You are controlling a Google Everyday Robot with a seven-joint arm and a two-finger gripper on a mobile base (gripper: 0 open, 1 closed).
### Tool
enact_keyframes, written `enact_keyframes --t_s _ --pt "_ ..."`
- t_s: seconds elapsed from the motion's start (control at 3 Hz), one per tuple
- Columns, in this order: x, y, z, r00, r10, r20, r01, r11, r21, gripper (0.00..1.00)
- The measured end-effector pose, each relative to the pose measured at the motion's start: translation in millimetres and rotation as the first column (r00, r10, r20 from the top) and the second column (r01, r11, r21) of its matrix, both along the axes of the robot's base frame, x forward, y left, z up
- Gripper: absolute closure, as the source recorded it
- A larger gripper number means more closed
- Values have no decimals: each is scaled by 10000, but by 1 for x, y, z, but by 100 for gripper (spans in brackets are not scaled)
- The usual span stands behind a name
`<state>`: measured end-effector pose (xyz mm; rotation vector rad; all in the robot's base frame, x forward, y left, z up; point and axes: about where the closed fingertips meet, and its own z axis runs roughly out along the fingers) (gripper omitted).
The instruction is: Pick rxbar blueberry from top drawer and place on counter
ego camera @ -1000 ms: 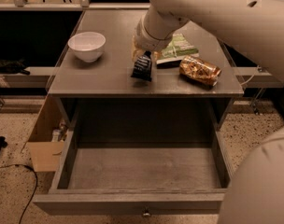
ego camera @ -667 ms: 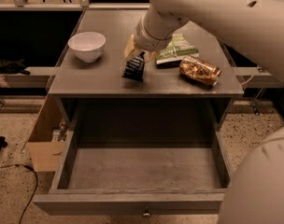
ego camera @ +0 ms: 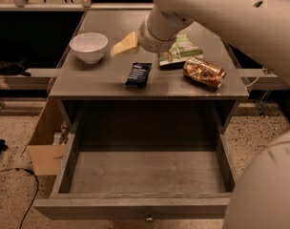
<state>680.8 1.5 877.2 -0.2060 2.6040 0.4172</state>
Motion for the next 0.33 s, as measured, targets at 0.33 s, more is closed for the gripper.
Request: enact_keyframes --t_s 0.33 --pt "0 0 0 10000 0 0 0 10000 0 0"
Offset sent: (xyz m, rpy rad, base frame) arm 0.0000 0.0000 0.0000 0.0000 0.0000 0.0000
